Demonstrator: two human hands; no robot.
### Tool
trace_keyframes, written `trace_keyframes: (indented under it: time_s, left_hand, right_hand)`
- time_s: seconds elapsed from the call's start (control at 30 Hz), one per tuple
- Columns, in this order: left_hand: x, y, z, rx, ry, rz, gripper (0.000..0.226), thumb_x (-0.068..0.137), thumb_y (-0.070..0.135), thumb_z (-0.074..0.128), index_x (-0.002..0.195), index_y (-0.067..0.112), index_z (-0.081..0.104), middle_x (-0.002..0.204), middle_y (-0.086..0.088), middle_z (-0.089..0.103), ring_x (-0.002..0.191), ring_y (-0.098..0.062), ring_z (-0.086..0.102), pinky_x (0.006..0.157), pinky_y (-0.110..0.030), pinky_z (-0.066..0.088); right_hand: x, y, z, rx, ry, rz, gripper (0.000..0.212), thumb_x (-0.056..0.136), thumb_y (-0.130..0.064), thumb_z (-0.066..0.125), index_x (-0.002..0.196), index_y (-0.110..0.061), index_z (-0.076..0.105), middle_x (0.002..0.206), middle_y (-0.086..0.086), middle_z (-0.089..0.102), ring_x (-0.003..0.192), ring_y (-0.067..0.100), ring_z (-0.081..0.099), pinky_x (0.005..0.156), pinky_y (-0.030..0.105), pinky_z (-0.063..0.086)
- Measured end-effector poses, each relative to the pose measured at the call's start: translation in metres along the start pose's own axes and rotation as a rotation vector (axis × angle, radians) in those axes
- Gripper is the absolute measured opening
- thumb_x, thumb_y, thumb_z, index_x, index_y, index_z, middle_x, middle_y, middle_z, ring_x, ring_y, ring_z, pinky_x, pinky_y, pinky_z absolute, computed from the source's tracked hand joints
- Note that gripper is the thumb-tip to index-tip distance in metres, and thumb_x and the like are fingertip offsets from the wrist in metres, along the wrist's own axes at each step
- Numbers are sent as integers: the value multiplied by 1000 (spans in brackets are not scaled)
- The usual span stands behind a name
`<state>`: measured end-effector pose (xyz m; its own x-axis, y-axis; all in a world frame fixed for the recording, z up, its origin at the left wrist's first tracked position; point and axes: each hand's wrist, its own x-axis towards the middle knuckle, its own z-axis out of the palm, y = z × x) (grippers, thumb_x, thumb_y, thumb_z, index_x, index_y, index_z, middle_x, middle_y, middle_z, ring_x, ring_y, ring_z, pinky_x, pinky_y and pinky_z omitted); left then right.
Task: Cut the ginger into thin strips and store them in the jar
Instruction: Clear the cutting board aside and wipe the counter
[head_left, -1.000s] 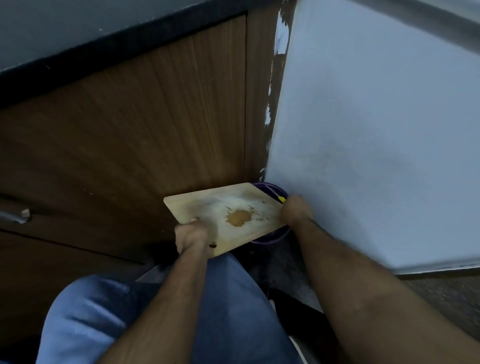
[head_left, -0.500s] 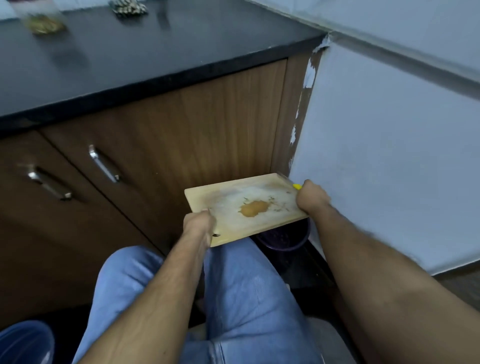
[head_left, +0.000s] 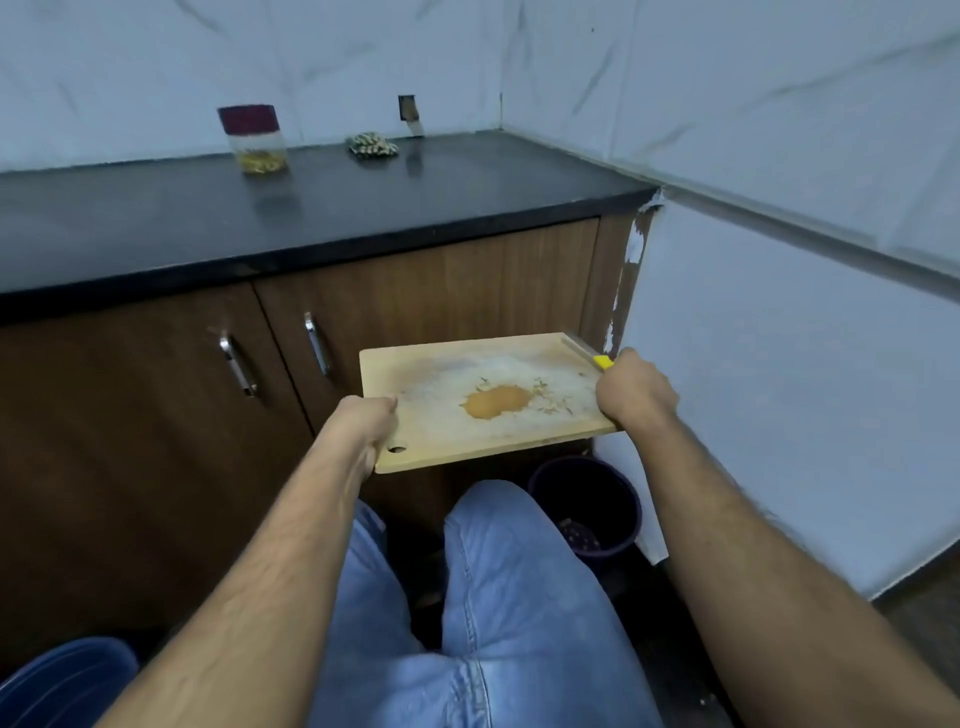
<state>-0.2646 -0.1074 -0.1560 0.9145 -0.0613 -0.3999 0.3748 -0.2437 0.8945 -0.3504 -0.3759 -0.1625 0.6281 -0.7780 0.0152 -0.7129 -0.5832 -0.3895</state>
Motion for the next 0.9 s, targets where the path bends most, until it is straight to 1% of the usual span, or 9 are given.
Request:
trace_keyframes:
  time_s: [0.13,0.23,0.3,0.43,0.53,0.6,0.67,0.77,0.9]
  left_hand:
    - [-20,20,-23,-2,15,69,23,101,19,54,113,-1,56,102,-15,65,81,-29,64,55,-36,51]
    - [-37,37,-40,1,49,159,29,99,24,56,116,1,57,104,-15,64,87,-29,64,68,-40,57]
    - [-49,49,-49,14,88,224,27,99,26,54,112,3,56,98,-11,60,82,-25,60,75,-39,57]
    - [-65,76,-71,-30,162,313,20,100,26,50,102,7,58,89,-5,55,71,-20,54,60,-28,49]
    - [-57,95,-94,-14,230,320,21,100,29,48,100,10,56,88,-5,57,68,-20,57,64,-30,47]
    - [-48,109,-110,10,256,326,18,99,24,50,90,9,56,91,-9,56,66,-19,53,58,-29,47]
    - [-35,121,-124,26,275,324,14,97,16,51,90,5,56,90,-10,53,65,-20,51,48,-26,49]
    - [-11,142,-145,50,322,328,13,98,11,52,91,3,60,86,-10,52,64,-21,51,44,-25,52]
    - [41,168,-176,200,406,318,24,96,16,56,77,2,59,70,-12,55,67,-31,56,74,-41,57]
  right_hand:
    - [-18,-16,-35,14,72,-41,28,97,-16,43,123,-14,51,110,11,60,93,28,55,78,39,49]
    - [-27,-26,-58,46,130,-73,26,97,-16,43,123,-13,51,104,10,58,88,28,52,73,38,46]
    - [-32,-35,-71,76,169,-104,26,98,-16,45,122,-12,50,107,12,58,88,29,51,70,38,44]
    - [-33,-63,-88,112,217,-186,25,98,-16,44,122,-11,51,109,14,60,89,30,51,68,38,42]
    - [-29,-91,-97,131,215,-255,24,100,-16,41,121,-11,50,109,14,59,86,30,48,67,36,38]
    - [-25,-115,-101,136,218,-293,21,101,-17,41,119,-11,50,104,11,58,85,29,47,64,35,36]
    - [-19,-139,-102,140,218,-327,18,101,-16,41,116,-12,49,98,9,56,83,29,49,61,34,36]
    - [-7,-179,-101,149,221,-374,14,101,-17,41,110,-12,50,98,10,59,82,29,51,62,35,38]
    - [15,-238,-95,130,235,-419,14,102,-18,43,113,-13,51,91,6,54,82,27,52,62,36,40]
